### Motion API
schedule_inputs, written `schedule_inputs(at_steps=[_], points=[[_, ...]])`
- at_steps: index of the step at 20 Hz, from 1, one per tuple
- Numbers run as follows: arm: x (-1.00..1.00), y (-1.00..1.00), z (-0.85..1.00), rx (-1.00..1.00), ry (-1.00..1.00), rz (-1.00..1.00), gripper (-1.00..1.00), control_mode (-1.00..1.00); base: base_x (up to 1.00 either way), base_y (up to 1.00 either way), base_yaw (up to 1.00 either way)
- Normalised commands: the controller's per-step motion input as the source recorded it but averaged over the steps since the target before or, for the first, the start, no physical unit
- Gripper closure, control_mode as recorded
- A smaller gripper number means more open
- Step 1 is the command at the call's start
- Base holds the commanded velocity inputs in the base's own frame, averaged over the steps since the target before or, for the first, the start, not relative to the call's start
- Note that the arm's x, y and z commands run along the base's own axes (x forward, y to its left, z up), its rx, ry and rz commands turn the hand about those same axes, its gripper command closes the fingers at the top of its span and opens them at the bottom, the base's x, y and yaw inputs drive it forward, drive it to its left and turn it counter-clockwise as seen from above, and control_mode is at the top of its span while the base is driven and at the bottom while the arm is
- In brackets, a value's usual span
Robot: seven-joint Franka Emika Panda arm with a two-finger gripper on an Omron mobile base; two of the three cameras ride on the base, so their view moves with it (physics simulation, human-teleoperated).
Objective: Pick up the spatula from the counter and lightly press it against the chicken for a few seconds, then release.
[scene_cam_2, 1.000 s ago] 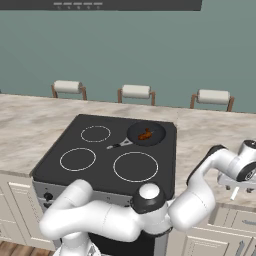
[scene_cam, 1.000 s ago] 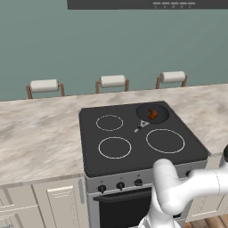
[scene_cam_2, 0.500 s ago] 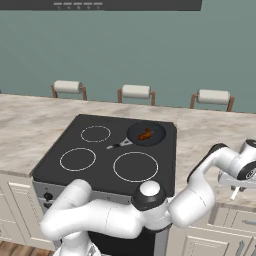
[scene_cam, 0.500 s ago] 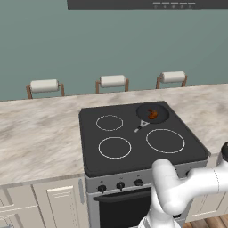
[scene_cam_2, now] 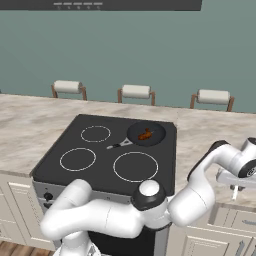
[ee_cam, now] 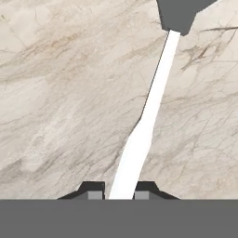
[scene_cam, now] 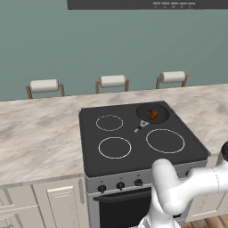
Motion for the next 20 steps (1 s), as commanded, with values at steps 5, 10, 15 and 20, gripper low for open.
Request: schedule_inputs(at_steps=[5,10,15,20], points=[[-0.27,0.52,0.09,-0.04,-0.11,0.12,1.0,-1.0,0.0,0.0,0.0],[-0.39,0.62,0.14,-0.08,-0.17,0.15,1.0,-1.0,0.0,0.0,0.0],[-0.39,0.81,0.23,-0.13,-0.17,0.12,1.0,-1.0,0.0,0.0,0.0],[-0.23,0.93,0.18,-0.16,-0.13,0.09,1.0,-1.0,0.0,0.0,0.0]])
